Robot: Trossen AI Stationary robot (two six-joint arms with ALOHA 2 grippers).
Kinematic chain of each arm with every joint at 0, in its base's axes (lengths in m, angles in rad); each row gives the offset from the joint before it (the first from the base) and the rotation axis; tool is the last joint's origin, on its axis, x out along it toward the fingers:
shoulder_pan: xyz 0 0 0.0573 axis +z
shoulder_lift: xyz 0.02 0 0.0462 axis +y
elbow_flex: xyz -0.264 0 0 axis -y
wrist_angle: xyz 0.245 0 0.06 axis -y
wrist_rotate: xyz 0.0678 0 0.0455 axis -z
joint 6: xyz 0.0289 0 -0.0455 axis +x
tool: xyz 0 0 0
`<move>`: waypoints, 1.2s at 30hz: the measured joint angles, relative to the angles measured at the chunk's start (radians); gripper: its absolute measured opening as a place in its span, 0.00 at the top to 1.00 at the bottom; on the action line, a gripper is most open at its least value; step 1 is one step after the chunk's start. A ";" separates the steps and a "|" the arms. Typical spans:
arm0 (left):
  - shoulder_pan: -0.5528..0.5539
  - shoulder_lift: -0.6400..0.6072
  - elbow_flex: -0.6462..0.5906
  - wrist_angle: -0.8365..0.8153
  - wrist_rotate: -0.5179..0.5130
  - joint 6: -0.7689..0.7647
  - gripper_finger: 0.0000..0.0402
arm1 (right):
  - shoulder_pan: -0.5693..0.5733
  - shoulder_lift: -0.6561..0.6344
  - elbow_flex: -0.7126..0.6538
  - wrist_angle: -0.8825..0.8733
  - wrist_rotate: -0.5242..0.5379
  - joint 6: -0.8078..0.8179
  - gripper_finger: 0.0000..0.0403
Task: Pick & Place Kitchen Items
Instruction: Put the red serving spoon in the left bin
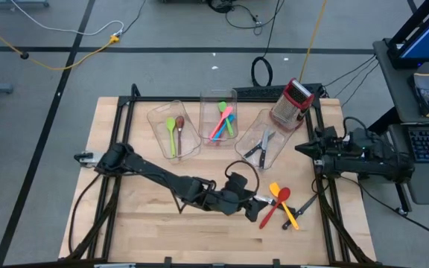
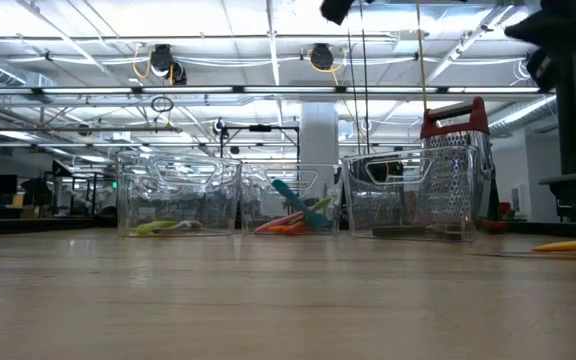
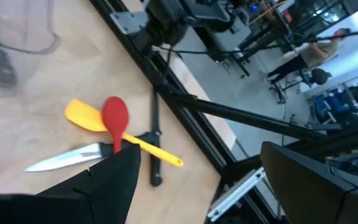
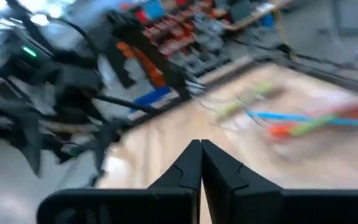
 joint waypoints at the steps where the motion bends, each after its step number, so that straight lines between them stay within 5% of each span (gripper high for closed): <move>1: -0.003 0.011 0.015 0.002 0.000 0.000 0.16 | 0.000 0.002 -0.010 0.031 -0.015 -0.002 1.00; 16: -0.032 0.171 0.180 -0.002 -0.004 -0.049 0.16 | 0.000 -0.007 -0.203 0.227 -0.049 0.072 1.00; 36: -0.031 0.248 0.183 0.084 -0.019 -0.099 0.16 | 0.000 -0.007 -0.347 0.394 -0.088 0.130 0.99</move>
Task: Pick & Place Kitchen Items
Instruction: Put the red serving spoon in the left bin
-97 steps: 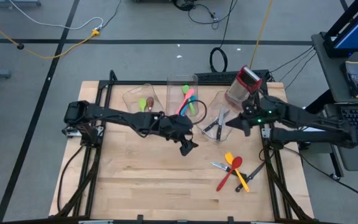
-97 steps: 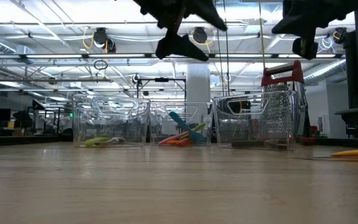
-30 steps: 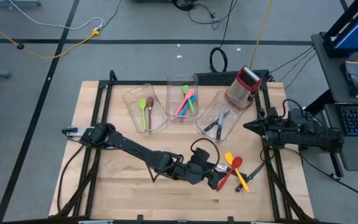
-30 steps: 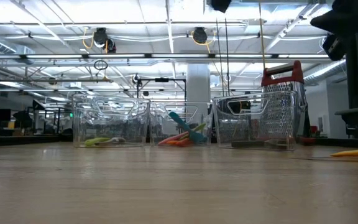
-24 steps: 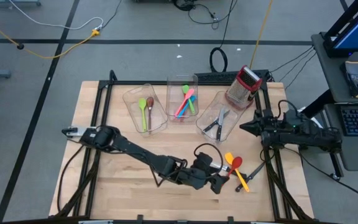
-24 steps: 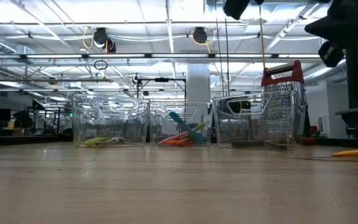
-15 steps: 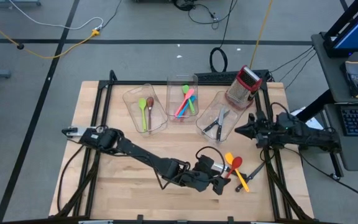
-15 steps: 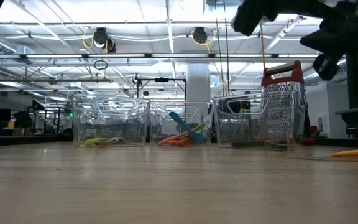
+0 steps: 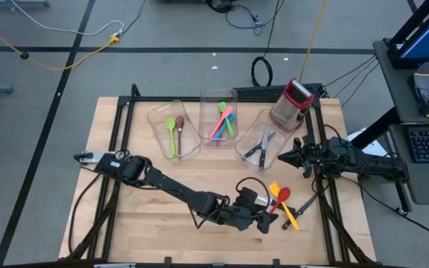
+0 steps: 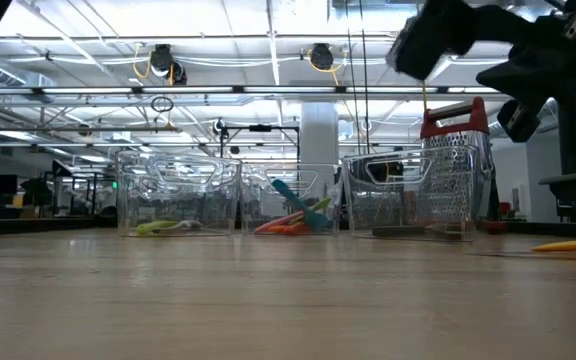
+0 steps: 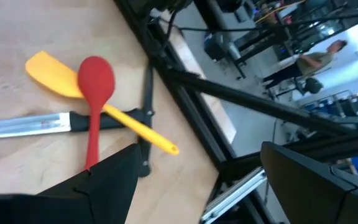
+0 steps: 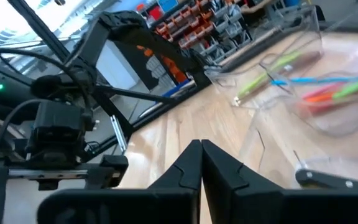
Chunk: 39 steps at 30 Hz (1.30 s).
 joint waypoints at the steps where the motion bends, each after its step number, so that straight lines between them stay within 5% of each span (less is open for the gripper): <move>1: 0.000 0.002 -0.001 0.001 0.005 -0.001 0.16 | 0.000 0.000 -0.002 -0.002 0.000 0.006 0.99; 24: 0.009 0.061 -0.002 0.077 0.027 0.047 0.16 | 0.000 0.000 -0.004 0.054 0.001 0.069 0.99; 28: 0.030 0.058 -0.002 0.042 0.135 -0.049 0.16 | 0.000 0.000 -0.004 0.065 -0.034 0.051 0.99; 34: 0.040 0.001 -0.002 -0.237 0.217 -0.035 0.16 | 0.000 0.000 -0.003 0.174 -0.194 -0.025 1.00; 39: 0.016 -0.094 -0.003 -0.644 0.134 -0.139 0.16 | 0.001 0.010 0.031 0.195 -0.239 -0.041 1.00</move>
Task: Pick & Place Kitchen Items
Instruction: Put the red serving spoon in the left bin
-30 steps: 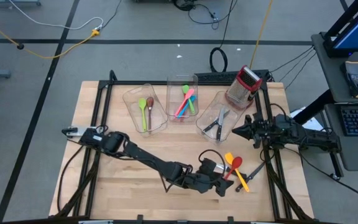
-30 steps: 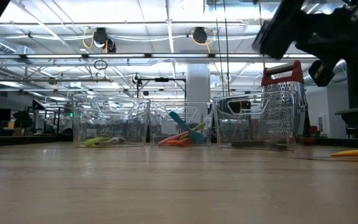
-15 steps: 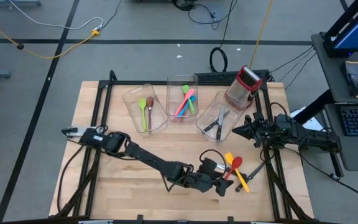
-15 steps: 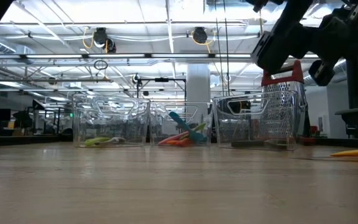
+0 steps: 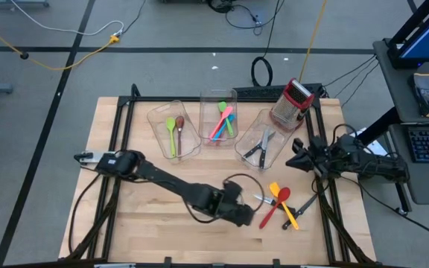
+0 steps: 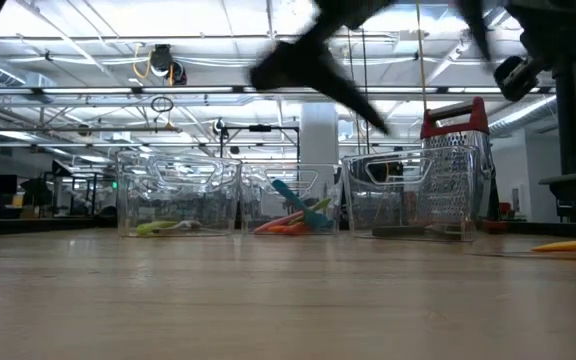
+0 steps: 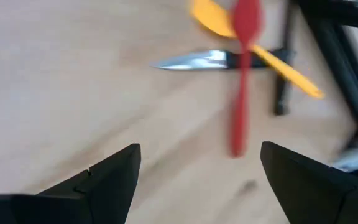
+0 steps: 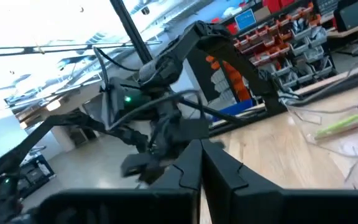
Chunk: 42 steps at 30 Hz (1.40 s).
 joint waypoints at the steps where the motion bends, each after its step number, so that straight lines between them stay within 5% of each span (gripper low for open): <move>1: -0.006 -0.017 0.000 -0.059 -0.021 -0.014 0.16 | 0.001 0.007 0.010 -0.002 -0.004 0.001 1.00; 12: -0.068 -0.123 0.000 -0.559 -0.097 -0.124 0.16 | 0.096 0.271 0.227 -0.103 -0.020 -0.137 1.00; 25: -0.006 -0.120 -0.001 -0.653 -0.065 0.062 0.16 | 0.310 0.609 0.537 -0.604 0.247 -0.235 1.00; 31: 0.040 -0.150 -0.110 -0.616 -0.020 0.128 0.16 | 0.424 0.713 0.618 -0.760 0.300 -0.126 1.00; 37: 0.048 -0.315 -0.417 -0.300 0.022 0.141 0.16 | 0.538 0.809 0.633 -0.859 0.298 -0.009 1.00; 42: 0.047 -0.506 -0.704 0.002 0.019 0.121 0.16 | 0.625 0.900 0.633 -0.821 0.320 -0.103 1.00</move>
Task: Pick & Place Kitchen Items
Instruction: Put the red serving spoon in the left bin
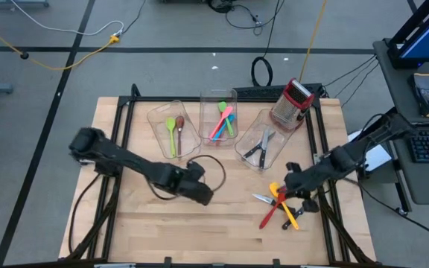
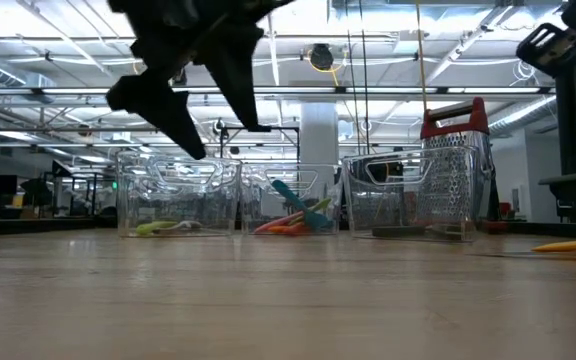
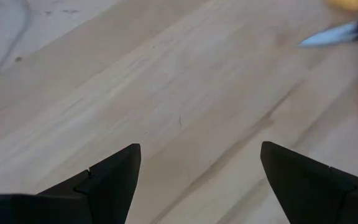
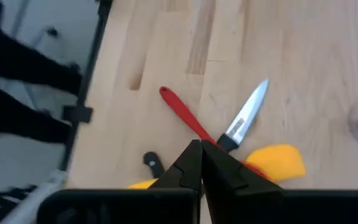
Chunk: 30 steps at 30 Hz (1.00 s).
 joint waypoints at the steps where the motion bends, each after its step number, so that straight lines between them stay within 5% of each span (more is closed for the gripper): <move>1: 0.000 -0.036 -0.052 0.062 -0.002 -0.001 0.16 | 0.010 0.019 0.000 0.012 0.011 -0.027 1.00; 11: -0.008 -0.250 -0.352 0.388 -0.013 0.015 0.16 | 0.029 0.249 0.000 0.102 -0.028 -0.255 1.00; 30: -0.017 -0.269 -0.373 0.448 0.039 0.010 0.16 | 0.038 0.464 0.000 0.286 -0.098 -0.553 0.67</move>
